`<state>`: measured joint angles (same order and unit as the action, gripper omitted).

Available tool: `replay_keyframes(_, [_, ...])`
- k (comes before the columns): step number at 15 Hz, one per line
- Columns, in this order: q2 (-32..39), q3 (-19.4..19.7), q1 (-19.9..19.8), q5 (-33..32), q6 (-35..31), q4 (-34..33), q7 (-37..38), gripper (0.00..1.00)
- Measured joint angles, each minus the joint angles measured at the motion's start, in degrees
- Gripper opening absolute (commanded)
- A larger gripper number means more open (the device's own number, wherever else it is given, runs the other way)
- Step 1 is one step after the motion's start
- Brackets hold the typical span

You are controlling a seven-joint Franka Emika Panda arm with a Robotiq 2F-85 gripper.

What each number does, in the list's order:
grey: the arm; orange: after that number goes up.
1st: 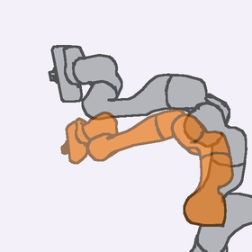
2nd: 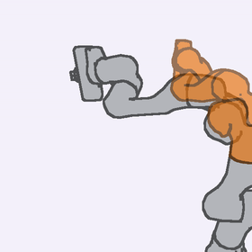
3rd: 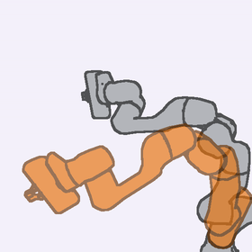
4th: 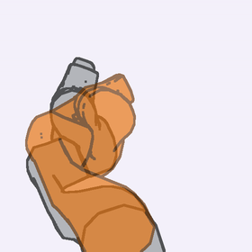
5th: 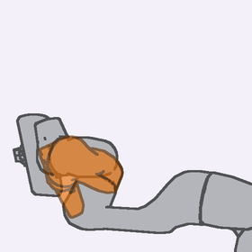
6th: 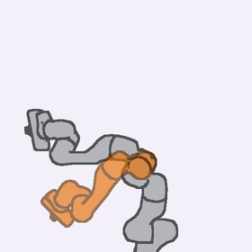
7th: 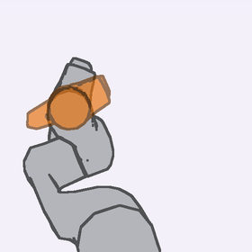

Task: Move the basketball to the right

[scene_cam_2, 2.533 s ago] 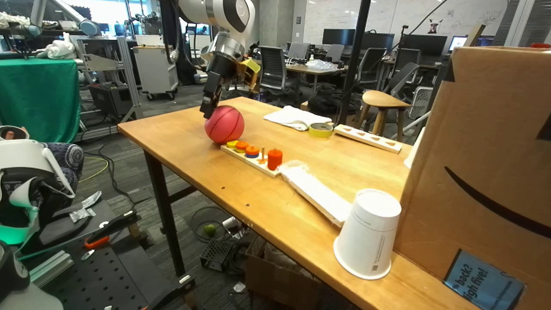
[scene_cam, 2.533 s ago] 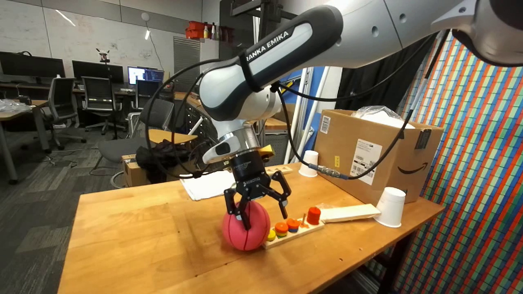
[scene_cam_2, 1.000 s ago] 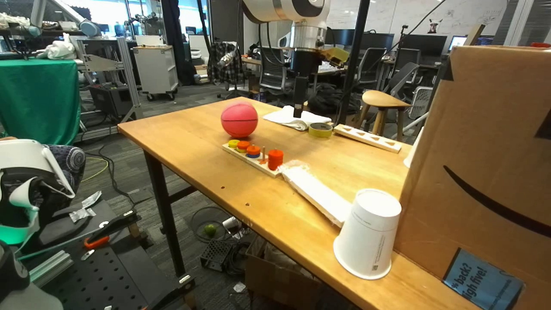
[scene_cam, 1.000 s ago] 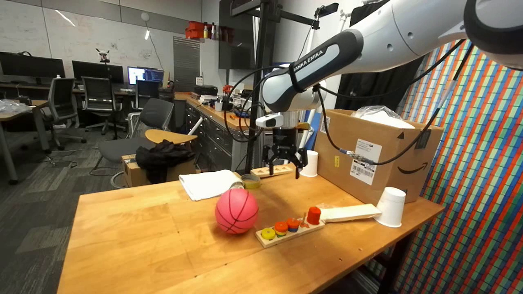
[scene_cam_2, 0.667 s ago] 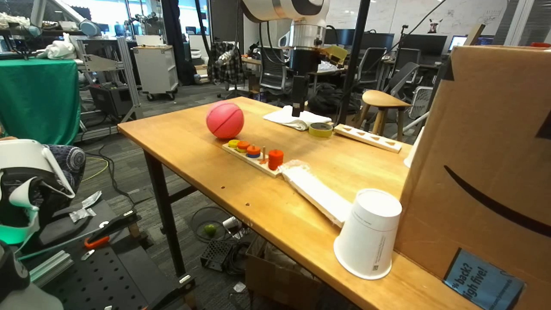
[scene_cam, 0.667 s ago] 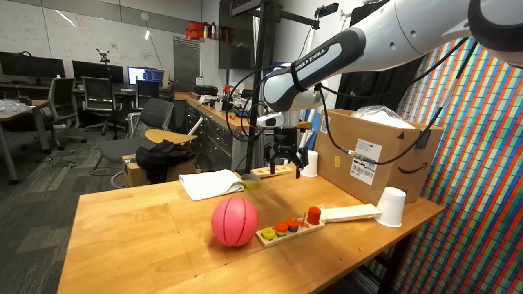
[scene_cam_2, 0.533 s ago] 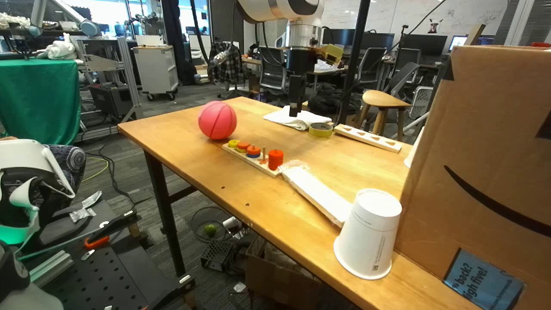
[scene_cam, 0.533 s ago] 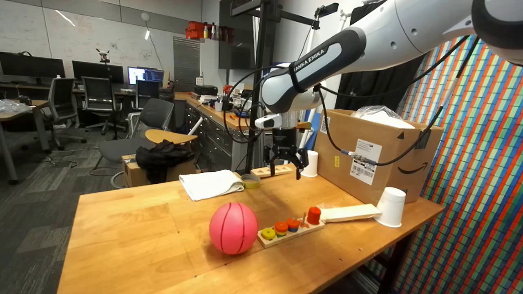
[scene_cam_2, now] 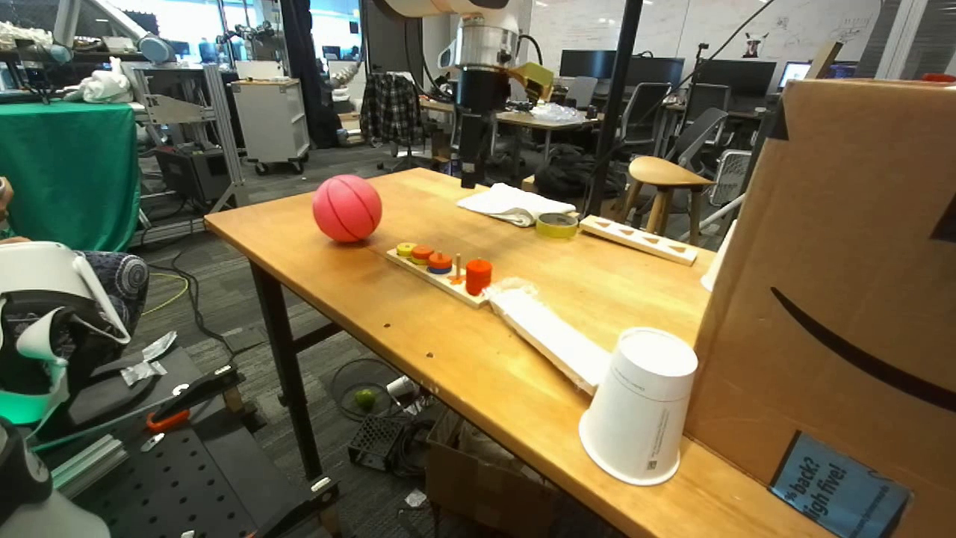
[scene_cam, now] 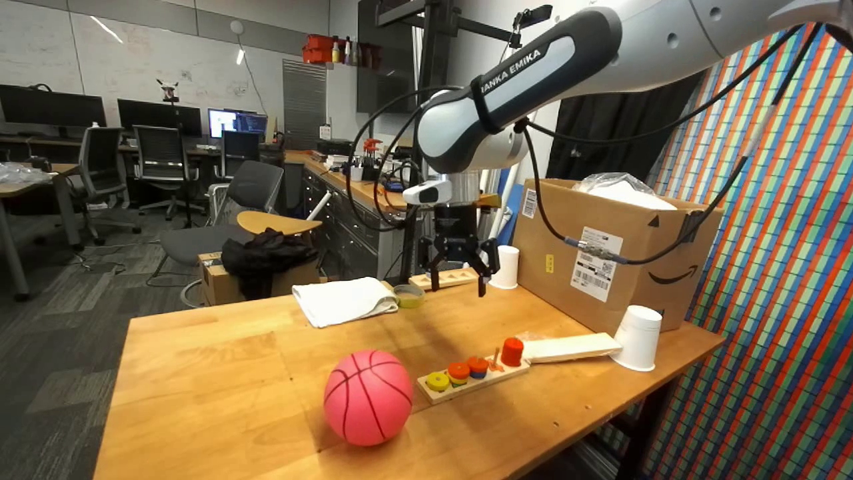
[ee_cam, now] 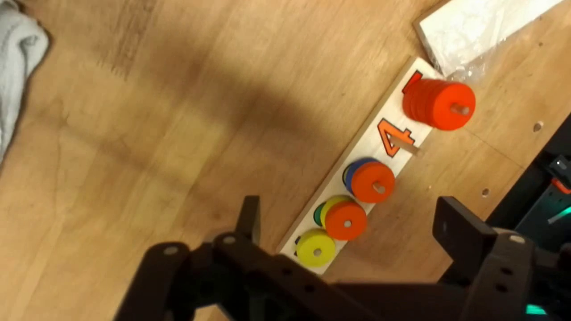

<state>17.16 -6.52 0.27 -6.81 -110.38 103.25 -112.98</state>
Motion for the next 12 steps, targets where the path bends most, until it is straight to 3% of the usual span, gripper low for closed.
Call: replay_keyframes(12, [-3.6, -2.8, 3.2, 2.5, 7.7, 6.9, -5.5, 1.0])
